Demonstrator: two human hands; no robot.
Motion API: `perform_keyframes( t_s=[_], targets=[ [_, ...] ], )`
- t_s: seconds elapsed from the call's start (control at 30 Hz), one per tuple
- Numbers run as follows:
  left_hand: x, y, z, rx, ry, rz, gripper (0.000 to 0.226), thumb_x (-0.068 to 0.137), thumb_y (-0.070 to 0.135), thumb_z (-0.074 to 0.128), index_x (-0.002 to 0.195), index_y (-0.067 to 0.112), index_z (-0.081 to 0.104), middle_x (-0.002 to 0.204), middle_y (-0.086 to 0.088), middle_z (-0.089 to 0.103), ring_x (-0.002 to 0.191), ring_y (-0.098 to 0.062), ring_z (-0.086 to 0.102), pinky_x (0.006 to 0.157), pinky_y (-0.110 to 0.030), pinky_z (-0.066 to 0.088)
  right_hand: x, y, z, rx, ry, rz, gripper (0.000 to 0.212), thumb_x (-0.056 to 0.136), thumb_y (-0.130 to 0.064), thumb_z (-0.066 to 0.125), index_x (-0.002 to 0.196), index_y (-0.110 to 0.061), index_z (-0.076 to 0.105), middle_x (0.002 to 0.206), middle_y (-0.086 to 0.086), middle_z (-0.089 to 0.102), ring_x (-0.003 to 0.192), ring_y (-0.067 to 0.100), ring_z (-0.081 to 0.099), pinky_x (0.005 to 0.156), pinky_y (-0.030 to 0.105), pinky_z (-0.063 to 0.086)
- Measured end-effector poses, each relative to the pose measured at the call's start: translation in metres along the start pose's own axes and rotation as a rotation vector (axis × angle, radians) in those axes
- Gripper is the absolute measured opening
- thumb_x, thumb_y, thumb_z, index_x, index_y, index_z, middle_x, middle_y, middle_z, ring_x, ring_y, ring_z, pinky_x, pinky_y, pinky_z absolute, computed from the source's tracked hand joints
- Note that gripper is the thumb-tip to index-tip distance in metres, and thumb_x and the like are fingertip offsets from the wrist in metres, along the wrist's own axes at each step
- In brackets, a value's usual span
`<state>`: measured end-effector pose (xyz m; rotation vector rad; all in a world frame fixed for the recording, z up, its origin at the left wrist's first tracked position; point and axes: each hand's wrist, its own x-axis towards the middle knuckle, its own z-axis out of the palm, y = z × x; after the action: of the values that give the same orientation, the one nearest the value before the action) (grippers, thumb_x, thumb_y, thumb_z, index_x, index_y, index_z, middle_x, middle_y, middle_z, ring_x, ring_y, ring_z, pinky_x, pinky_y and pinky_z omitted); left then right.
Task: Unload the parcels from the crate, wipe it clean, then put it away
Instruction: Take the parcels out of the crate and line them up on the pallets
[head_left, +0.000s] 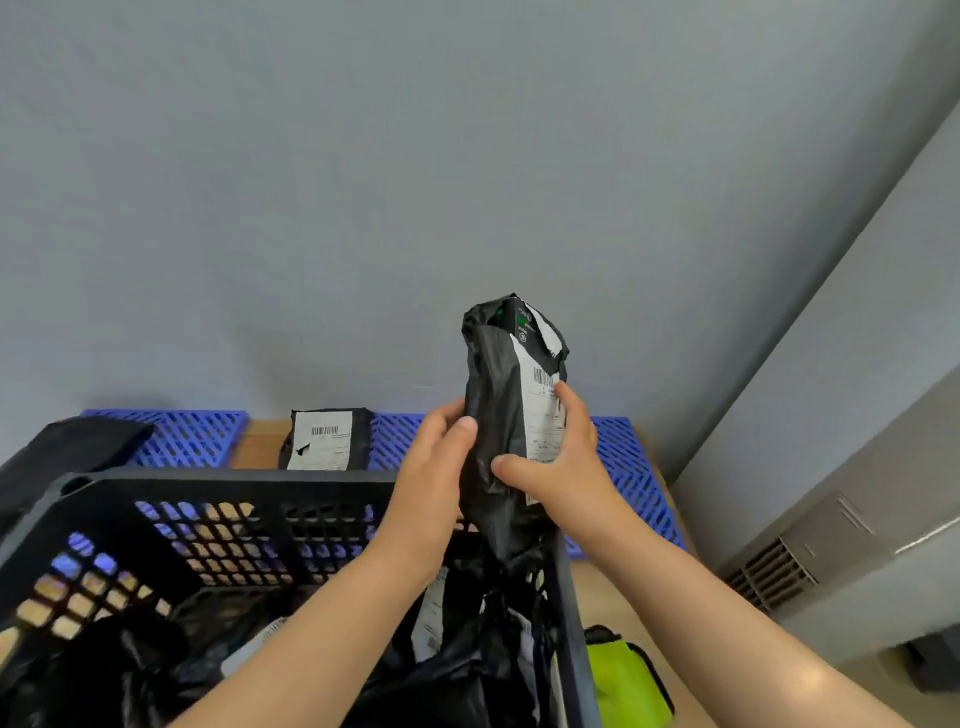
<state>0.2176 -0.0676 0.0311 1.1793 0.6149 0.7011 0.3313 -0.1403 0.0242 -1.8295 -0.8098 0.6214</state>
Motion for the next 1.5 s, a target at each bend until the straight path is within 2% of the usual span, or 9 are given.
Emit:
perform_keyframes(
  t_s=[0.17, 0.37, 0.5, 0.7, 0.8, 0.93, 1.0, 1.23, 1.5],
  targets=[
    [0.013, -0.006, 0.026, 0.013, 0.109, 0.018, 0.017, 0.094, 0.016, 0.052, 0.11, 0.02, 0.059, 0.095, 0.007, 0.072, 0.085, -0.004, 0.068, 0.062, -0.014, 0.051, 0.015, 0.009, -0.015, 0.091, -0.067, -0.001, 0.109, 0.053, -0.043, 0.072, 0.144, -0.042, 0.012, 0.136, -0.015, 0.023, 0.129, 0.01, 0.032, 0.103, 0.042, 0.042],
    [0.017, -0.002, 0.012, 0.071, 0.273, 0.043, 0.016, 0.096, 0.024, 0.049, 0.107, 0.024, 0.061, 0.097, 0.007, 0.072, 0.09, -0.006, 0.068, 0.069, -0.018, 0.05, 0.034, 0.004, -0.005, 0.112, -0.145, -0.025, 0.106, 0.054, -0.046, 0.071, 0.144, -0.039, 0.015, 0.136, -0.016, 0.023, 0.129, 0.01, 0.032, 0.104, 0.041, 0.041],
    [0.029, 0.003, -0.027, 0.235, 0.408, 0.076, 0.016, 0.098, 0.023, 0.045, 0.103, 0.023, 0.06, 0.101, 0.002, 0.068, 0.095, -0.012, 0.064, 0.081, -0.027, 0.051, 0.065, 0.004, 0.017, 0.203, -0.192, 0.079, 0.103, 0.046, -0.052, 0.072, 0.138, -0.045, 0.025, 0.136, -0.012, 0.035, 0.124, 0.017, 0.043, 0.092, 0.04, 0.051],
    [0.057, 0.002, -0.117, 1.091, 0.407, -0.013, 0.033, 0.091, 0.031, 0.054, 0.122, 0.02, 0.057, 0.116, 0.006, 0.062, 0.109, -0.016, 0.054, 0.092, -0.036, 0.045, 0.13, -0.001, 0.047, 0.431, -0.184, 0.33, 0.105, 0.041, -0.053, 0.073, 0.135, -0.042, 0.029, 0.135, 0.001, 0.041, 0.112, 0.024, 0.054, 0.093, 0.045, 0.05],
    [0.066, 0.007, -0.146, 1.531, 0.369, -0.007, 0.036, 0.093, 0.036, 0.049, 0.126, 0.023, 0.056, 0.125, 0.001, 0.06, 0.122, -0.022, 0.044, 0.097, -0.04, 0.034, 0.154, 0.01, 0.069, 0.233, -0.155, 0.399, 0.106, 0.045, -0.055, 0.073, 0.139, -0.037, 0.027, 0.136, 0.003, 0.036, 0.116, 0.029, 0.048, 0.096, 0.048, 0.046],
    [0.075, -0.006, -0.174, 1.74, 0.23, -0.025, 0.054, 0.091, 0.048, 0.02, 0.129, 0.027, 0.052, 0.135, 0.003, 0.052, 0.135, -0.016, 0.029, 0.105, -0.035, 0.018, 0.178, 0.032, 0.103, -0.141, -0.199, 0.46, 0.098, 0.061, -0.053, 0.072, 0.143, -0.025, 0.027, 0.138, 0.008, 0.033, 0.122, 0.035, 0.039, 0.1, 0.049, 0.042],
    [0.077, -0.015, -0.179, 1.74, 0.196, -0.009, 0.072, 0.082, 0.044, 0.003, 0.127, 0.028, 0.056, 0.134, 0.007, 0.054, 0.133, -0.011, 0.033, 0.102, -0.029, 0.016, 0.184, 0.037, 0.116, -0.317, -0.252, 0.461, 0.101, 0.06, -0.055, 0.07, 0.145, -0.022, 0.026, 0.139, 0.01, 0.033, 0.121, 0.035, 0.039, 0.097, 0.044, 0.043],
    [0.083, -0.026, -0.191, 1.728, 0.202, 0.046, 0.072, 0.08, 0.039, 0.001, 0.128, 0.03, 0.055, 0.128, 0.01, 0.058, 0.122, -0.01, 0.044, 0.098, -0.029, 0.027, 0.207, 0.05, 0.166, -0.789, -0.407, 0.383, 0.093, 0.077, -0.051, 0.062, 0.149, -0.016, 0.014, 0.151, 0.015, 0.013, 0.132, 0.038, 0.03, 0.09, 0.04, 0.037],
    [0.083, -0.031, -0.194, 1.701, 0.24, 0.106, 0.075, 0.078, 0.039, 0.001, 0.122, 0.029, 0.061, 0.119, 0.009, 0.064, 0.115, -0.011, 0.051, 0.099, -0.032, 0.033, 0.207, 0.08, 0.204, -0.912, -0.457, 0.406, 0.099, 0.075, -0.06, 0.064, 0.147, -0.012, 0.016, 0.152, 0.018, 0.009, 0.132, 0.037, 0.031, 0.103, 0.041, 0.034]
  ],
)
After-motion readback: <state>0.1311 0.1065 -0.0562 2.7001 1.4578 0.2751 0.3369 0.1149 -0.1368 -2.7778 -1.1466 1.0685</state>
